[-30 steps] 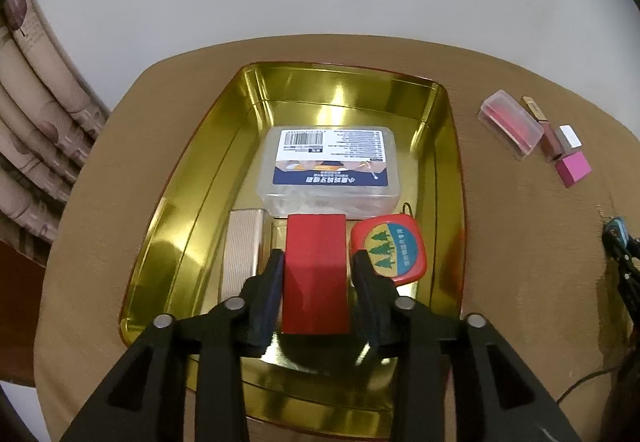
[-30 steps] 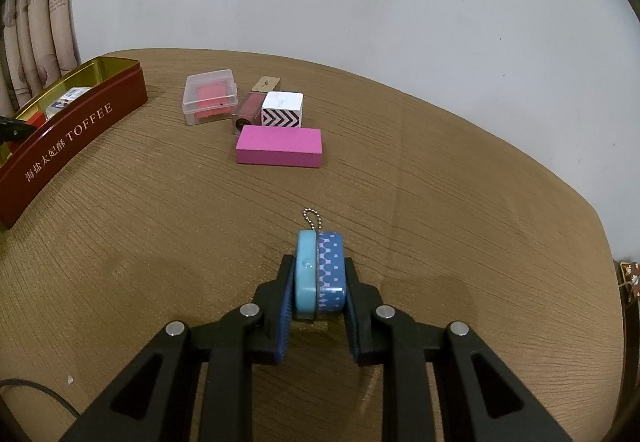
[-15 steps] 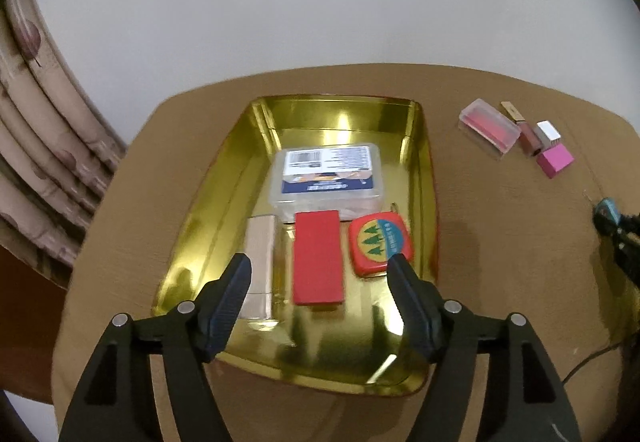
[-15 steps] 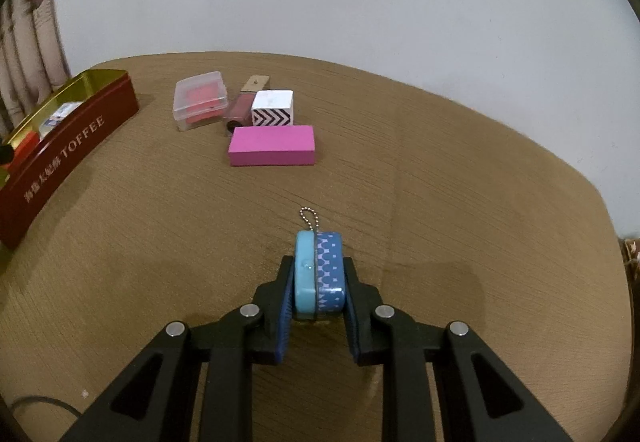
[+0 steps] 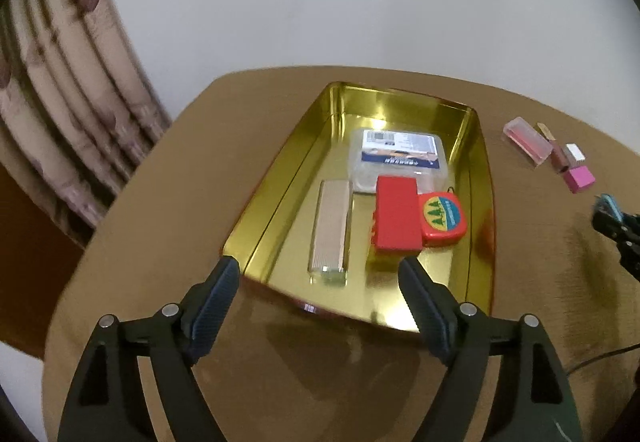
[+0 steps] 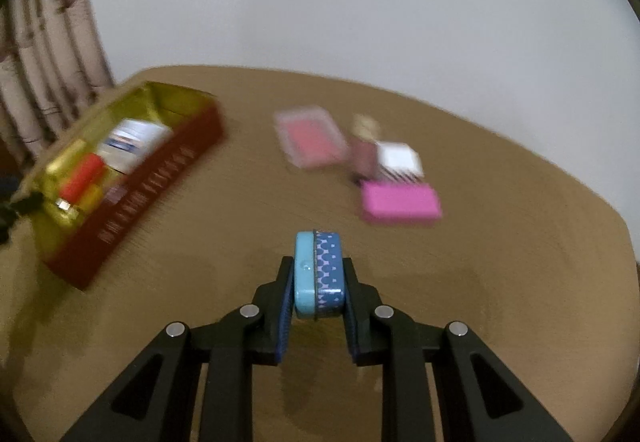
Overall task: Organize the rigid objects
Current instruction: 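Lower the blue keychain tin into the tin and open the right tool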
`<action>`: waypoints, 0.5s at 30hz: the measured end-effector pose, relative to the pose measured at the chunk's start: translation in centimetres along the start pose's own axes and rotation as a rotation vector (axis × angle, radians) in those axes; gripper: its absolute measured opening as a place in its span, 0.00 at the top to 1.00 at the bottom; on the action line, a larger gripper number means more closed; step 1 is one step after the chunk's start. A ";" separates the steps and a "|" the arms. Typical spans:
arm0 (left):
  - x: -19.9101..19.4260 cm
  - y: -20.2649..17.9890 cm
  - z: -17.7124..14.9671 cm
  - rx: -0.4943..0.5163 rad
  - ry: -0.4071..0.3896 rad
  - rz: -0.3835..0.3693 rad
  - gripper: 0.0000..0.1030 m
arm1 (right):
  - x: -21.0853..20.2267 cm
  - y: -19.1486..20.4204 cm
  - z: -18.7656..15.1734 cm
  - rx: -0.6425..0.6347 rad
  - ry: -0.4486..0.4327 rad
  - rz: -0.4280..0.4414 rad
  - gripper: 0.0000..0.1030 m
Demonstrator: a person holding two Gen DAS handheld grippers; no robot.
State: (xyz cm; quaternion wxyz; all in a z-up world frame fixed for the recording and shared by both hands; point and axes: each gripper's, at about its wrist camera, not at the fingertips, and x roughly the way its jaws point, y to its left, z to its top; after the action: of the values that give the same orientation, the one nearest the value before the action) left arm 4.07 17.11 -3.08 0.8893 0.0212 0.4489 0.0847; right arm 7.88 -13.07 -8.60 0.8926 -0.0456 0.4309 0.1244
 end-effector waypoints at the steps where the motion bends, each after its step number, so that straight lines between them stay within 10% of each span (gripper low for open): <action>1: -0.3 0.3 -0.1 -0.008 -0.006 -0.003 0.22 | -0.3 1.1 0.6 -0.019 -0.009 0.020 0.79; 15: 0.4 3.8 -0.6 -0.093 0.000 0.065 0.18 | -1.5 14.9 5.1 -0.253 -0.021 0.139 0.79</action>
State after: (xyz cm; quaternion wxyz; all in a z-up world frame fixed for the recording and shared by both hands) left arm 3.29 20.87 -3.34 0.8860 -0.0055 0.4438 0.1343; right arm 6.95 1.97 -3.83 0.8733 -0.1266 0.4046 0.2399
